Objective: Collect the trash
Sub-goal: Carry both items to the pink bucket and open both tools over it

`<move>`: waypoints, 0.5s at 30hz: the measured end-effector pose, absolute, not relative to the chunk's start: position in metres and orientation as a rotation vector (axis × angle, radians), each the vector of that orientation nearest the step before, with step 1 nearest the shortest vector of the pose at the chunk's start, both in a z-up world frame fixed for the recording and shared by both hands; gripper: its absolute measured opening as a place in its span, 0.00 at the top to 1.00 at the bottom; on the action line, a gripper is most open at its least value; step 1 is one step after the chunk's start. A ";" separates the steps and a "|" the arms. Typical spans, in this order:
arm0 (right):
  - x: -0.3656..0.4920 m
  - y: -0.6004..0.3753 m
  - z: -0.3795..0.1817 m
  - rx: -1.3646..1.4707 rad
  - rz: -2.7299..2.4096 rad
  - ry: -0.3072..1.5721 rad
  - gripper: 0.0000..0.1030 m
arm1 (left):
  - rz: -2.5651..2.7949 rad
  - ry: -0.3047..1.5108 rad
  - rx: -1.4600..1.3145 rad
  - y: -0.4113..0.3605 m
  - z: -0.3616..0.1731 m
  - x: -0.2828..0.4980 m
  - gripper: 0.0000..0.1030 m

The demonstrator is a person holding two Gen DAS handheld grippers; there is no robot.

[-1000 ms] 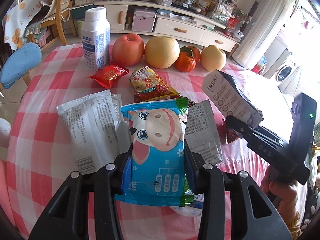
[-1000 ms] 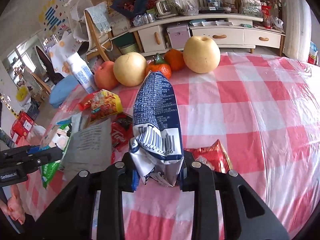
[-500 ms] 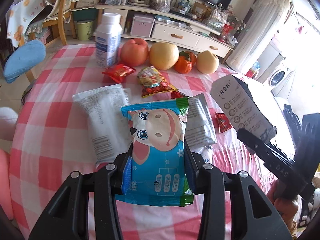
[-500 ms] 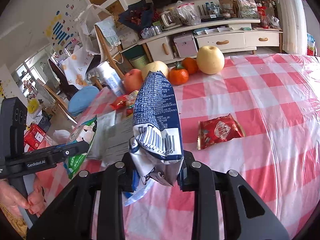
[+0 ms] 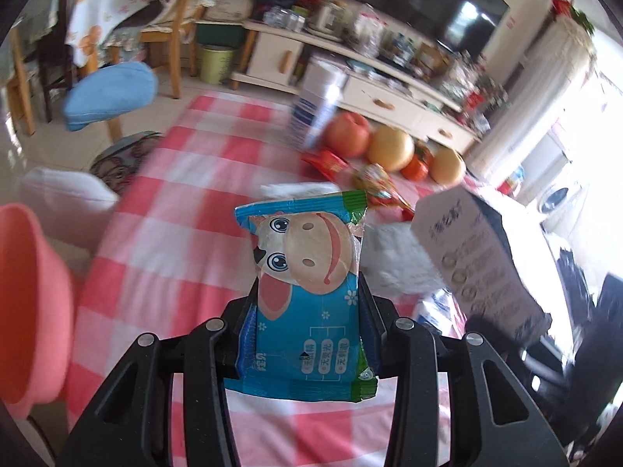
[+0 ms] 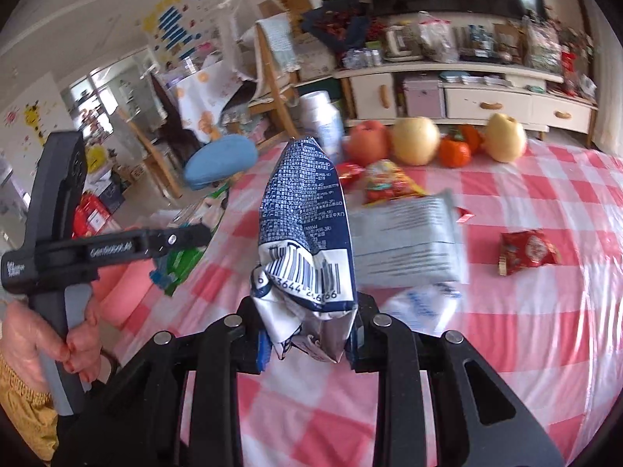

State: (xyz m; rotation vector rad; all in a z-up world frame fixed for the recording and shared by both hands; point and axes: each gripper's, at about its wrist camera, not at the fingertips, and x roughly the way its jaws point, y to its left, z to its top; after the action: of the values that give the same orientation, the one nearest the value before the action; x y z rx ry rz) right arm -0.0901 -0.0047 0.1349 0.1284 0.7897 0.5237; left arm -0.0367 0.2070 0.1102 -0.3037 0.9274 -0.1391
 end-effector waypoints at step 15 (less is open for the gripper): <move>-0.113 0.217 0.169 -0.073 0.922 0.807 0.71 | 0.315 0.795 -0.529 0.416 0.117 -0.085 0.57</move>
State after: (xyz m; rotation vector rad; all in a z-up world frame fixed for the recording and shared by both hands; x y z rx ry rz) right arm -0.1131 0.2173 0.1688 -0.0726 0.8070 0.9216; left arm -0.0848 0.4159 0.1166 -0.5286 0.7948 0.3148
